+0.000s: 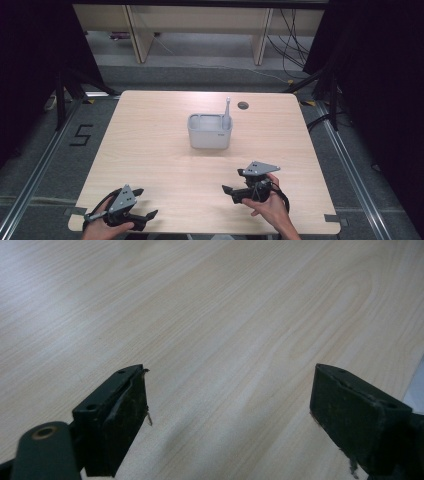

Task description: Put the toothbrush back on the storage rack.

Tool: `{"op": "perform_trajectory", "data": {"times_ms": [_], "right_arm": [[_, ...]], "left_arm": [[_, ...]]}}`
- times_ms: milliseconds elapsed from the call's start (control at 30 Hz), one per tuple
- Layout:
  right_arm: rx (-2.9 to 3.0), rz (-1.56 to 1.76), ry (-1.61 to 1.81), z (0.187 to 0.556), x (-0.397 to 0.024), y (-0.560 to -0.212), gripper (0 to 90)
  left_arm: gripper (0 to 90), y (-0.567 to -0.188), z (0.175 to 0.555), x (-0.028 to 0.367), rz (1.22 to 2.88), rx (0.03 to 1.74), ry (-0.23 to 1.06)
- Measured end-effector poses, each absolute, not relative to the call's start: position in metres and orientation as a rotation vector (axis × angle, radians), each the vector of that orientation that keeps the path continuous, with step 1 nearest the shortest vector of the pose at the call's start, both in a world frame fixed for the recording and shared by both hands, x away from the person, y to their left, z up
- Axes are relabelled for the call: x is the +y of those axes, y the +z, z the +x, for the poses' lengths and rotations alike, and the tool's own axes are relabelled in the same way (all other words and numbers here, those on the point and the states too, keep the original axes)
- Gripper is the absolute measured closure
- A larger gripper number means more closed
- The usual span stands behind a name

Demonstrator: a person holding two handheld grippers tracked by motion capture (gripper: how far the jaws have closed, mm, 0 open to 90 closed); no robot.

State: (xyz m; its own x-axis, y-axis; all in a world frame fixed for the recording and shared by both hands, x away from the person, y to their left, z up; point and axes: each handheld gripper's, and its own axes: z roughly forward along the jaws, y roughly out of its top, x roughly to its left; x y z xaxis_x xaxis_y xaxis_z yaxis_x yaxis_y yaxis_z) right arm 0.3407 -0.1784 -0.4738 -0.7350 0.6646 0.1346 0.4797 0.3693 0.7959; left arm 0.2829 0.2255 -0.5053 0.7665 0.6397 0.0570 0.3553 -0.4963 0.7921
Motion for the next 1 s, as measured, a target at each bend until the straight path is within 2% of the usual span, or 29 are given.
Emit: {"op": "perform_trajectory", "data": {"times_ms": [1000], "right_arm": [[2.425,1.026,1.298,0.324,-0.194,-0.482,18.1]], "left_arm": [[14.7,-0.505,0.283,0.225,2.146,0.741,0.442]]}}
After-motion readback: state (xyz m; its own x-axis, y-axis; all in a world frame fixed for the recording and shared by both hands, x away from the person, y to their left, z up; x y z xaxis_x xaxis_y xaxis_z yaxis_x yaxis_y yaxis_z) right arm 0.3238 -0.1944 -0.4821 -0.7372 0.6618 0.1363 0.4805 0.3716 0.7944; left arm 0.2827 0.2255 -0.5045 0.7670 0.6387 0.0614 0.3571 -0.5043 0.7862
